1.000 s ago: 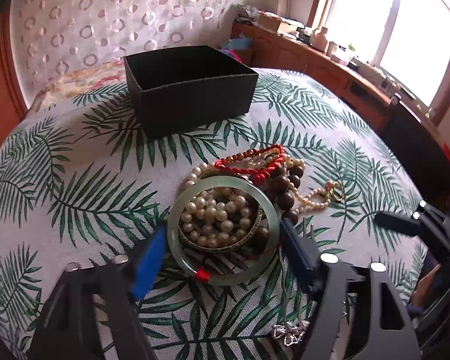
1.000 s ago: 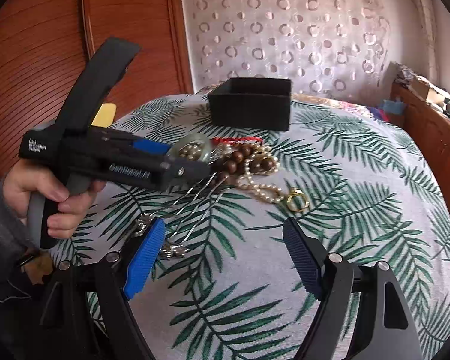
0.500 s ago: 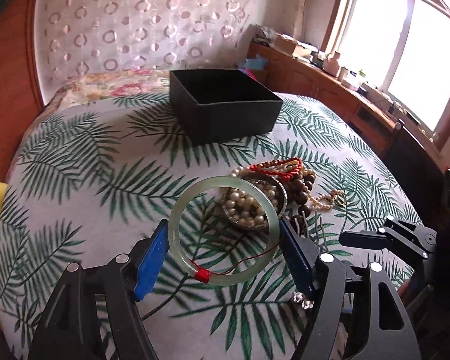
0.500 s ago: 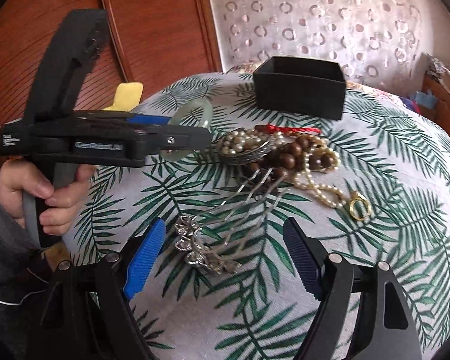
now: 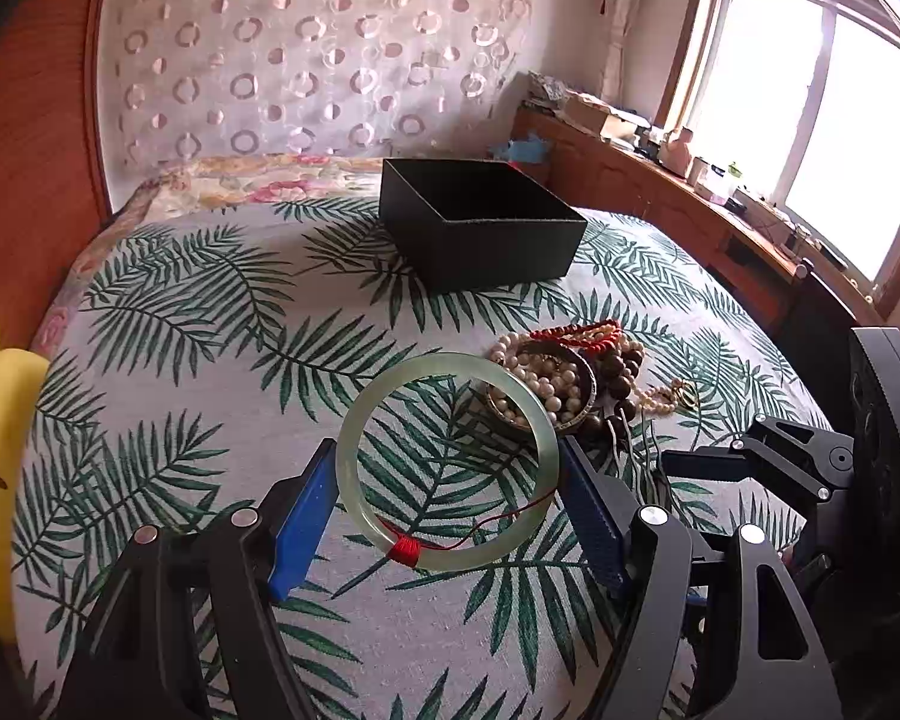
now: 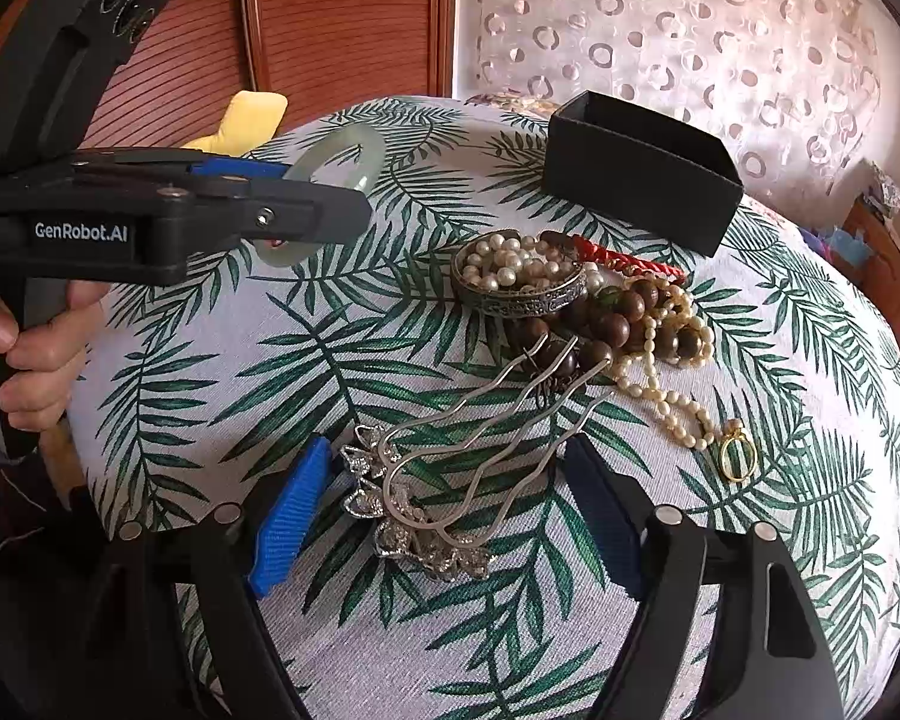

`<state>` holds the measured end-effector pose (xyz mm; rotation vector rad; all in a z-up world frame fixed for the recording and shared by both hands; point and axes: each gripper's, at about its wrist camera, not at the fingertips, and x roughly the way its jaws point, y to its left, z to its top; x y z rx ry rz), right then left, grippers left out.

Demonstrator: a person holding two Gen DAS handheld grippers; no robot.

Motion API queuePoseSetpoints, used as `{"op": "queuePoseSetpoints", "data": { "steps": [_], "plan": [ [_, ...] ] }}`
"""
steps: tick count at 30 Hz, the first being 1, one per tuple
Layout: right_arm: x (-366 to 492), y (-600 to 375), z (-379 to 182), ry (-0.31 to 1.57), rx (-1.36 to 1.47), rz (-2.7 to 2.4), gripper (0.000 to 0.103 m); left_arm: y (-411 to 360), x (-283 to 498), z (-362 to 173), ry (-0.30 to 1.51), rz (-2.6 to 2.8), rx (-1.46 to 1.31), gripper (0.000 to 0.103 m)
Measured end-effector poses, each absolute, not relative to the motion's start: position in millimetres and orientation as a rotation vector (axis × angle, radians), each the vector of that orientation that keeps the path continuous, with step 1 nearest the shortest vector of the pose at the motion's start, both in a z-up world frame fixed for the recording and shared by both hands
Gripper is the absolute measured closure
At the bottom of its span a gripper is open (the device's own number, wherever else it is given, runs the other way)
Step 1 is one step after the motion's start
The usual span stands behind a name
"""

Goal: Organize jewelry
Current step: 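Grasp the jade bangle with the left tool while the right tool grasps the silver hair comb, then lower the jade bangle into the black box with the left tool while the right tool drops the comb in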

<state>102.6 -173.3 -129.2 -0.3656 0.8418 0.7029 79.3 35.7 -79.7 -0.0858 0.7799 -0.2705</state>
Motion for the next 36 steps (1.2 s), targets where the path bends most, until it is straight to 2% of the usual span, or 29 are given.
{"op": "queuePoseSetpoints", "data": {
  "steps": [1,7,9,25,36],
  "plan": [
    [102,-174,-129,0.838,-0.365,0.706,0.032,36,79,-79,0.778,-0.270,-0.085,0.034],
    [100,-183,-127,0.827,-0.351,0.699,0.037,34,76,-76,0.765,-0.268,-0.080,0.034],
    [98,-185,-127,0.826,-0.339,0.704,0.044,33,74,-75,0.761,-0.269,-0.078,0.034],
    [93,-208,-102,0.735,-0.276,0.696,0.044,26,79,-72,0.752,-0.271,-0.060,0.034],
    [140,-218,-70,0.636,-0.314,0.646,0.044,19,110,-49,0.706,-0.274,-0.043,0.034]
  ]
}}
